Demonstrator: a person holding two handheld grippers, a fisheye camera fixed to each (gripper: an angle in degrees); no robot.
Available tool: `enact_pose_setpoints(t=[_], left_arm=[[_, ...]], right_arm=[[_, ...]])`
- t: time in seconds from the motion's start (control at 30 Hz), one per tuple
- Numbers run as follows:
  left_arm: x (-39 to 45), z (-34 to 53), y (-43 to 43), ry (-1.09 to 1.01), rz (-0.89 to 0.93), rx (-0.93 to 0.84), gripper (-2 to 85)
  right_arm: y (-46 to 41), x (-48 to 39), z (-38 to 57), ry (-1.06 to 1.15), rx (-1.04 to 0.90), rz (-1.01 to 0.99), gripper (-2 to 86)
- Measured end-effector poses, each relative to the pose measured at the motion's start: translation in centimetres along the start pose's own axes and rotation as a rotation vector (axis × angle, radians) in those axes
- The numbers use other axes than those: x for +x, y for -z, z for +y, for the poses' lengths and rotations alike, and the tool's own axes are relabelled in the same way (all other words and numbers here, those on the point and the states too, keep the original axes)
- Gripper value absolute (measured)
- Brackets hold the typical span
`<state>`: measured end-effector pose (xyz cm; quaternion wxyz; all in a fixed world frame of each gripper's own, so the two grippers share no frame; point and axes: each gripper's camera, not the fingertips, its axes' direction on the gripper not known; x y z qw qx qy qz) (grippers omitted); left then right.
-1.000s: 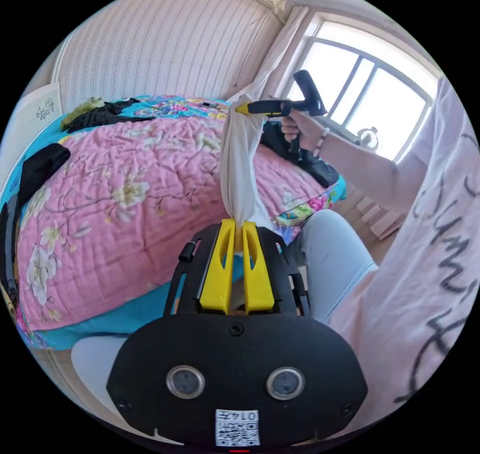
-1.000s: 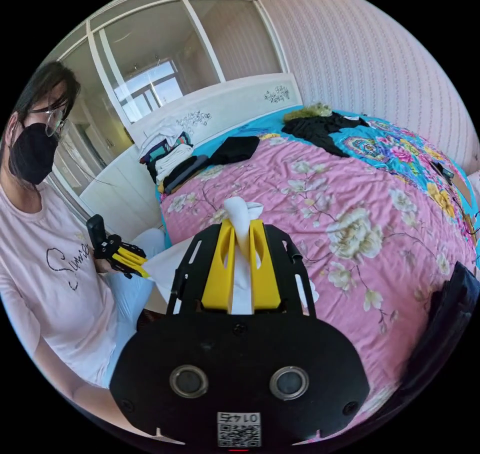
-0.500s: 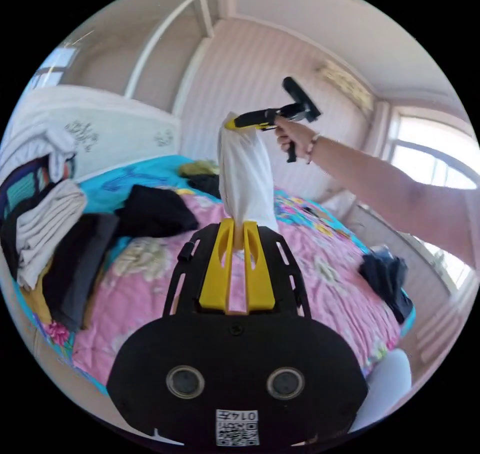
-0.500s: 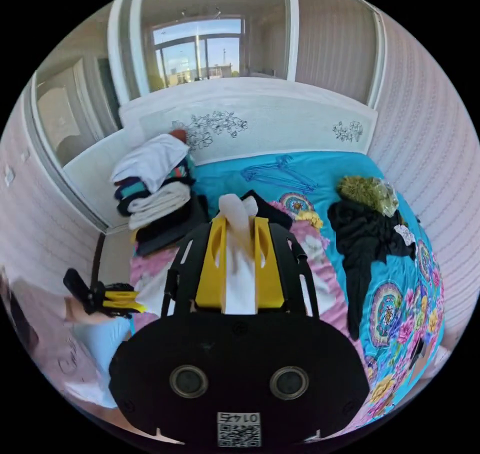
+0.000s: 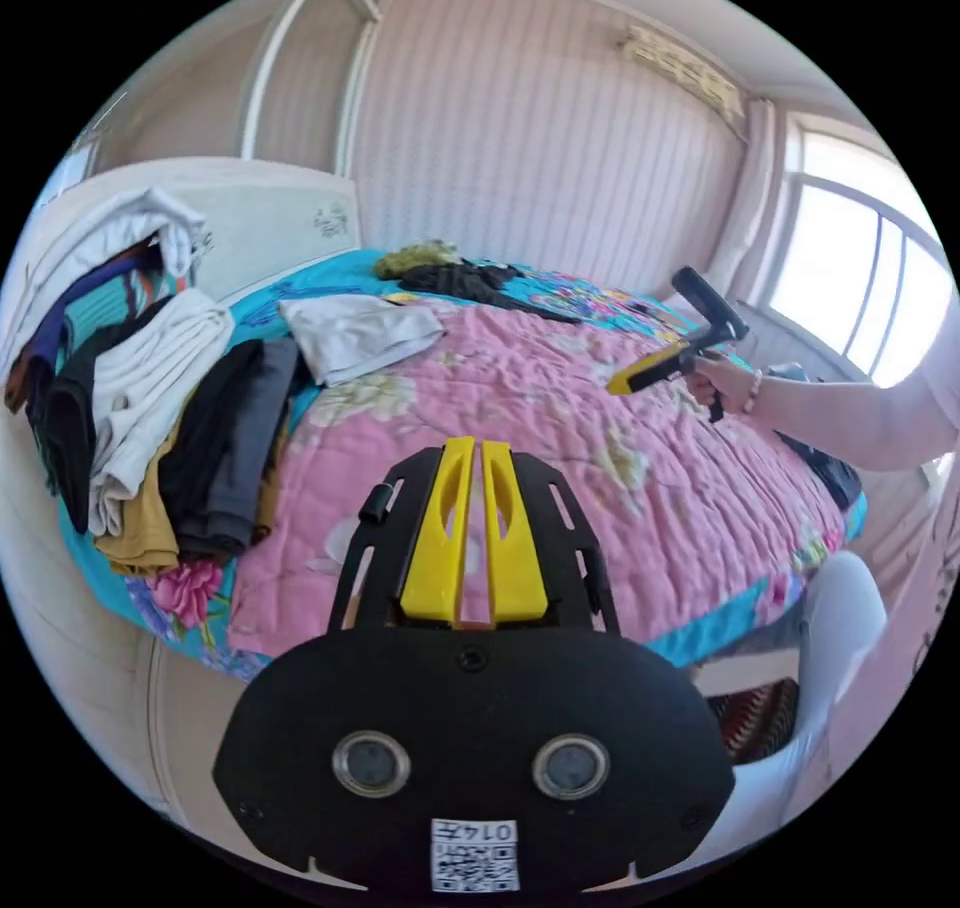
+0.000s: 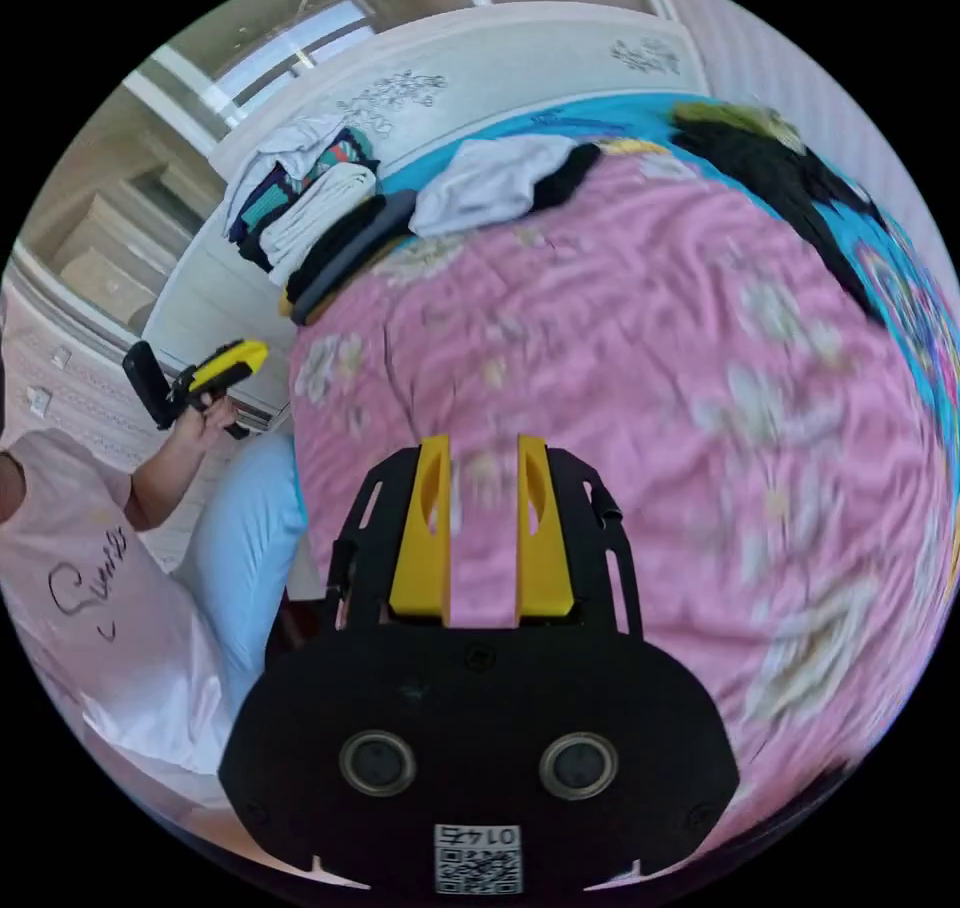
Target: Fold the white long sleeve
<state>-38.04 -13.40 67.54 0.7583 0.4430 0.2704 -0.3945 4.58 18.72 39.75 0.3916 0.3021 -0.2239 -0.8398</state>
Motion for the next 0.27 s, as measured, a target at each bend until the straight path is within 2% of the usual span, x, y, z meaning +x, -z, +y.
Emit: enact_pose_setpoints(t=[0.07, 0.1, 0.13, 0.2, 0.27], left_arm=[[6.3, 1.6, 1.4, -0.101, 0.066, -0.022, -0.6], [8.0, 2.0, 1.6, -0.127, 0.083, -0.025, -0.6], [11.4, 2.6, 2.1, -0.179, 0.120, -0.027, -0.3], [16.9, 3.5, 2.5, -0.261, 0.175, -0.015, 0.5], [24.6, 4.3, 2.8, -0.372, 0.254, 0.018, 4.3]], right_arm=[[6.7, -0.1, 13.2, -0.165, 0.010, 0.043, 9.8], [8.6, -0.3, 16.5, -0.218, 0.029, 0.062, 9.6], [12.6, -0.8, 23.0, -0.329, 0.090, 0.104, 9.2], [18.7, -2.3, 32.3, -0.490, 0.242, 0.172, 8.5], [25.8, -5.4, 43.1, -0.672, 0.491, 0.328, 8.2]])
